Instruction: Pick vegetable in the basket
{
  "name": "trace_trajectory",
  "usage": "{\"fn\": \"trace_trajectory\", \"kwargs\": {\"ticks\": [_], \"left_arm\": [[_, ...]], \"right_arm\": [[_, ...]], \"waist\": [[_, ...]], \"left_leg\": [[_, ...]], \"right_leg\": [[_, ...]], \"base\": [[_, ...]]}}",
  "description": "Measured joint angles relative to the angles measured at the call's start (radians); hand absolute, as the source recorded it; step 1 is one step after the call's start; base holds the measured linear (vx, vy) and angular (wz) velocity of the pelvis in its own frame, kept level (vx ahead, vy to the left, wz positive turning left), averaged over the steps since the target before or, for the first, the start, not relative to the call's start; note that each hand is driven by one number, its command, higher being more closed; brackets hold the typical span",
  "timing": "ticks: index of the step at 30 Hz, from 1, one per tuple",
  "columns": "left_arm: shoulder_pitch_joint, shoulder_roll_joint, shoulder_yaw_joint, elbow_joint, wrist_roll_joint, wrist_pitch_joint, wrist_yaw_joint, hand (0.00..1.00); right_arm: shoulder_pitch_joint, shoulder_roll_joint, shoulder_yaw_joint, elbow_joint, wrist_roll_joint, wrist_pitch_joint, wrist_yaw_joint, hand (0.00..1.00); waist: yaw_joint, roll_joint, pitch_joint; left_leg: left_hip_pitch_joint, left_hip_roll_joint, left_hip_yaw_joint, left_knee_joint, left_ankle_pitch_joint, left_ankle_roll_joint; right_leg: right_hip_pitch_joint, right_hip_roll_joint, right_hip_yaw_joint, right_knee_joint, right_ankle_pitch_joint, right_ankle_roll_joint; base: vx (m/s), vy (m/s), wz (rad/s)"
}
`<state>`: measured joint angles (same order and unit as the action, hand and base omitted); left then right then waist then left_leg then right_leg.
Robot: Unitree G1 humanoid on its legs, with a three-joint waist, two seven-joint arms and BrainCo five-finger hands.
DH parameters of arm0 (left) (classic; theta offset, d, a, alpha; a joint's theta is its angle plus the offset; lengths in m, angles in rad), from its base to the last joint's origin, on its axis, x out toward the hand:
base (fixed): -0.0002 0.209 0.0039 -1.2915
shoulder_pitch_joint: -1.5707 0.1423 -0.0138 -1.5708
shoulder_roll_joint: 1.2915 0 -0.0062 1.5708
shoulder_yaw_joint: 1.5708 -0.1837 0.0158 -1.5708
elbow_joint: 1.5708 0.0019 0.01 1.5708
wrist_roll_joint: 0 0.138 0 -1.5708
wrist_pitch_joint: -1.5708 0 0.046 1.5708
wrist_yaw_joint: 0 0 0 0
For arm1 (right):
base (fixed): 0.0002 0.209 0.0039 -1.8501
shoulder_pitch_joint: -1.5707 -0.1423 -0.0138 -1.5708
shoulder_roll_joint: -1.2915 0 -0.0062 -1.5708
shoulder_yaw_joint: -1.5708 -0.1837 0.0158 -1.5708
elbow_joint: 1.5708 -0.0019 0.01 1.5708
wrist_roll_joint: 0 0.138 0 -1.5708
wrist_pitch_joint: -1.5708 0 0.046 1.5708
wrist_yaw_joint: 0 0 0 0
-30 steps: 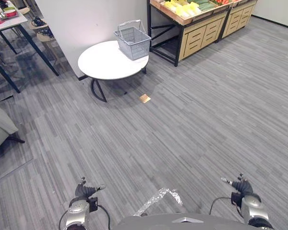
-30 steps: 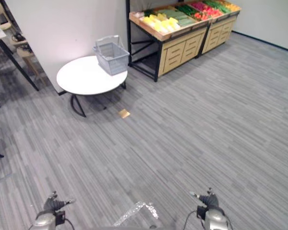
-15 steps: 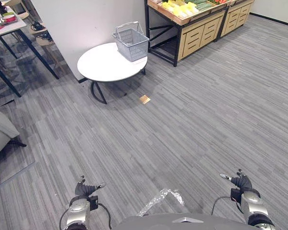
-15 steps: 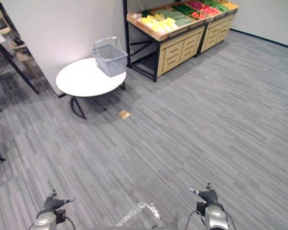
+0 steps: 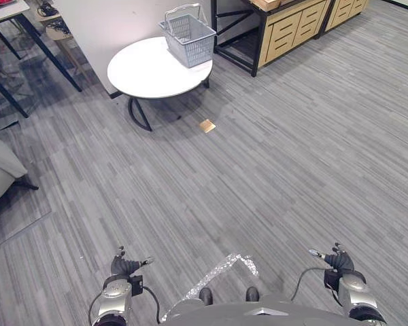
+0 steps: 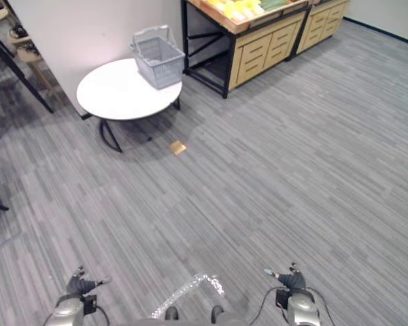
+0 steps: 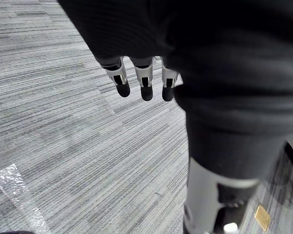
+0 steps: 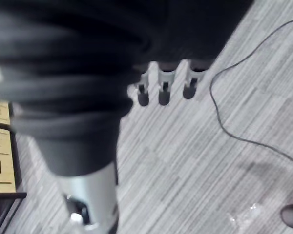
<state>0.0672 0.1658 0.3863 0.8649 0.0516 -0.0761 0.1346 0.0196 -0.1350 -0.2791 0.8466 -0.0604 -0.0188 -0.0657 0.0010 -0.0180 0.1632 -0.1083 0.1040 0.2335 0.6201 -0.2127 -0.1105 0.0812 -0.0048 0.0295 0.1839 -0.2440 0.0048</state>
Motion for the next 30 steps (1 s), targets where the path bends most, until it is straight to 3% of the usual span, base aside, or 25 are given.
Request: {"fn": "trace_trajectory", "kwargs": {"ticks": [1,2,3,4,7,9,10,11,12,14,15,17,18,19,20,21,22,23,24,25,26,27,28,29,30], "left_arm": [[0.003,-0.038,0.015,-0.027,-0.012,0.000,0.007,0.00],[0.005,-0.051,0.014,-0.033,-0.020,-0.001,0.008,0.00],[0.018,-0.070,0.008,-0.036,-0.026,-0.001,0.008,0.00],[0.018,-0.076,-0.009,-0.037,-0.030,-0.001,0.007,0.00],[0.017,-0.073,-0.012,-0.039,-0.033,-0.002,0.007,0.00],[0.030,-0.073,-0.014,-0.042,-0.033,-0.005,0.006,0.00],[0.030,-0.069,-0.012,-0.042,-0.033,-0.007,0.006,0.00],[0.041,-0.056,-0.009,-0.038,-0.033,-0.007,0.007,0.00],[0.032,-0.048,-0.011,-0.038,-0.032,-0.008,0.006,0.00],[0.034,-0.047,-0.011,-0.045,-0.030,-0.018,0.003,0.00],[0.044,-0.039,-0.010,-0.045,-0.030,-0.018,0.003,0.00],[0.073,-0.025,-0.011,-0.054,-0.030,-0.018,0.003,0.00],[0.080,-0.017,-0.015,-0.062,-0.030,-0.018,0.004,0.00],[0.078,-0.013,-0.019,-0.062,-0.030,-0.018,0.004,0.00],[0.078,-0.012,-0.027,-0.062,-0.030,-0.017,0.004,0.00],[0.078,-0.010,-0.048,-0.065,-0.026,-0.017,0.004,0.00],[0.075,-0.007,-0.059,-0.074,-0.020,-0.017,0.004,0.00],[0.075,-0.005,-0.063,-0.083,-0.020,-0.017,0.004,0.00],[0.066,0.000,-0.069,-0.100,-0.020,-0.019,0.005,0.00],[0.049,0.007,-0.074,-0.105,-0.020,-0.020,0.005,0.00],[0.041,0.009,-0.073,-0.105,-0.021,-0.022,0.006,0.00],[0.033,0.020,-0.073,-0.105,-0.020,-0.026,0.007,0.00],[0.032,0.026,-0.074,-0.095,-0.019,-0.027,0.012,0.00],[0.025,0.010,-0.074,-0.076,-0.019,-0.026,0.016,0.00],[0.026,-0.012,-0.074,-0.063,-0.017,-0.024,0.017,0.00]], "right_arm": [[0.028,-0.001,0.022,-0.060,0.002,-0.007,-0.007,0.00],[0.032,0.002,0.028,-0.074,0.003,-0.009,-0.009,0.00],[0.033,0.004,0.036,-0.083,0.010,-0.010,-0.014,0.00],[0.032,0.000,0.035,-0.082,0.018,-0.010,-0.018,0.00],[0.020,-0.023,0.030,-0.051,0.020,-0.009,-0.018,0.00],[-0.016,-0.067,0.019,0.000,0.019,-0.011,-0.015,0.00],[-0.027,-0.079,0.015,0.026,0.018,-0.011,-0.015,0.00],[-0.034,-0.076,0.017,0.045,0.015,-0.011,-0.014,0.00],[-0.034,-0.066,0.021,0.045,0.013,-0.010,-0.010,0.00],[-0.034,-0.056,0.021,0.045,-0.003,-0.012,-0.002,0.00],[-0.030,-0.048,0.021,0.045,-0.003,-0.012,-0.001,0.00],[-0.027,-0.031,0.044,0.044,-0.004,-0.014,-0.001,0.00],[-0.022,-0.031,0.075,0.041,-0.005,-0.022,0.002,0.00],[-0.027,-0.031,0.091,0.020,-0.012,-0.021,0.004,0.00],[-0.024,-0.031,0.094,-0.006,-0.025,-0.020,0.004,0.00],[-0.016,-0.032,0.094,-0.062,-0.060,-0.019,0.001,0.00],[-0.012,-0.034,0.094,-0.123,-0.089,-0.018,-0.006,0.00],[-0.012,-0.035,0.094,-0.153,-0.095,-0.018,-0.010,0.00],[-0.012,-0.041,0.094,-0.217,-0.114,-0.018,-0.018,0.00],[-0.016,-0.053,0.093,-0.275,-0.124,-0.019,-0.023,0.00],[-0.019,-0.062,0.093,-0.293,-0.132,-0.020,-0.026,0.00],[-0.026,-0.079,0.093,-0.325,-0.154,-0.019,-0.030,0.00],[-0.044,-0.102,0.094,-0.346,-0.172,-0.017,-0.037,0.00],[-0.064,-0.123,0.096,-0.346,-0.193,-0.012,-0.041,0.00],[-0.104,-0.148,0.101,-0.348,-0.216,-0.008,-0.050,0.00]], "waist": [[0.019,0.028,0.020],[0.027,0.026,0.029],[0.032,0.031,0.028],[0.034,0.030,0.026],[0.047,0.018,0.033],[0.065,0.032,0.027],[0.078,0.039,0.027],[0.094,0.030,0.025],[0.092,0.007,0.024],[0.095,-0.018,0.020],[0.094,-0.042,0.020],[0.087,-0.051,0.015],[0.068,-0.043,0.013],[0.066,-0.050,0.010],[0.062,-0.046,0.011],[0.041,-0.028,0.012],[0.020,-0.019,0.011],[0.008,-0.015,0.010],[-0.006,-0.008,0.011],[-0.011,-0.004,0.012],[-0.010,-0.007,0.009],[-0.006,-0.025,-0.001],[-0.006,-0.035,-0.005],[-0.005,-0.007,-0.001],[0.020,0.029,-0.011]], "left_leg": [[-0.086,0.071,0.013,0.231,0.067,0.013],[-0.125,0.093,0.018,0.320,0.111,0.009],[-0.176,0.118,0.027,0.403,0.099,0.012],[-0.218,0.119,0.038,0.351,0.040,0.008],[-0.268,0.066,0.067,0.033,0.020,0.003],[-0.283,0.024,0.091,-0.374,0.171,0.006],[-0.297,0.025,0.087,-0.428,0.234,0.038],[-0.273,0.004,0.080,-0.436,0.343,0.137],[-0.265,-0.017,0.083,-0.435,0.319,0.148],[-0.220,-0.039,0.094,-0.428,0.277,0.167],[-0.152,-0.061,0.096,-0.423,0.225,0.169],[-0.048,-0.066,0.066,-0.426,0.157,0.166],[0.003,-0.067,0.024,-0.430,0.109,0.162],[0.062,-0.072,0.005,-0.452,0.076,0.164],[0.094,-0.072,-0.013,-0.464,0.064,0.160],[0.151,-0.066,-0.057,-0.485,0.046,0.152],[0.201,-0.053,-0.097,-0.509,0.036,0.140],[0.219,-0.040,-0.118,-0.515,0.028,0.132],[0.246,-0.016,-0.164,-0.521,0.011,0.112],[0.264,0.010,-0.199,-0.523,-0.003,0.089],[0.270,0.020,-0.209,-0.523,-0.010,0.078],[0.285,0.029,-0.229,-0.523,-0.029,0.045],[0.326,0.047,-0.256,-0.528,-0.066,-0.005],[0.342,0.075,-0.261,-0.527,-0.072,-0.009],[0.334,0.093,-0.268,-0.506,-0.062,0.000]], "right_leg": [[0.023,0.026,0.026,0.028,-0.031,-0.023],[0.035,0.030,0.044,0.041,-0.050,-0.037],[0.049,0.030,0.058,0.047,-0.070,-0.047],[0.054,0.021,0.069,0.038,-0.081,-0.049],[0.082,-0.018,0.087,-0.016,-0.086,-0.042],[0.128,-0.048,0.108,-0.109,-0.072,-0.011],[0.145,-0.051,0.124,-0.119,-0.086,0.012],[0.167,-0.070,0.127,-0.102,-0.099,0.033],[0.155,-0.088,0.125,-0.065,-0.094,0.040],[0.099,-0.103,0.134,0.112,-0.036,0.138],[0.074,-0.103,0.135,0.258,0.034,0.230],[0.021,-0.065,0.129,0.496,0.261,0.262],[-0.044,-0.053,0.100,0.659,0.305,0.262],[-0.135,-0.071,0.049,0.819,0.239,0.257],[-0.174,-0.084,0.011,0.869,0.208,0.253],[-0.250,-0.110,-0.057,0.912,0.136,0.229],[-0.320,-0.120,-0.091,0.884,0.068,0.177],[-0.354,-0.120,-0.100,0.839,0.041,0.150],[-0.407,-0.118,-0.099,0.676,0.024,0.135],[-0.437,-0.120,-0.088,0.434,0.040,0.126],[-0.435,-0.122,-0.071,0.291,0.075,0.120],[-0.432,-0.148,-0.031,0.036,0.168,0.122],[-0.425,-0.161,-0.019,0.018,0.316,0.145],[-0.428,-0.136,-0.026,0.064,0.305,0.119],[-0.437,-0.110,-0.034,0.101,0.265,0.102]], "base": [[0.14,-0.089,-0.58],[0.18,-0.024,-0.55],[0.23,-0.002,-0.41],[0.31,0.013,-0.30],[0.37,0.059,-0.15],[0.54,0.171,-0.44],[0.69,0.291,-0.51],[0.48,0.212,-0.23],[0.60,0.248,-0.03],[0.49,0.198,0.09],[0.77,0.280,0.20],[0.75,0.234,0.32],[0.56,0.090,0.45],[0.54,0.051,0.51],[0.52,-0.025,0.70],[0.55,-0.092,0.96],[0.56,-0.128,1.09],[0.57,-0.224,1.24],[0.57,-0.319,1.33],[0.68,-0.453,1.30],[0.56,-0.427,1.28],[0.58,-0.475,1.28],[0.49,-0.413,1.16],[0.60,-0.485,0.58],[0.55,-0.443,0.05]]}}
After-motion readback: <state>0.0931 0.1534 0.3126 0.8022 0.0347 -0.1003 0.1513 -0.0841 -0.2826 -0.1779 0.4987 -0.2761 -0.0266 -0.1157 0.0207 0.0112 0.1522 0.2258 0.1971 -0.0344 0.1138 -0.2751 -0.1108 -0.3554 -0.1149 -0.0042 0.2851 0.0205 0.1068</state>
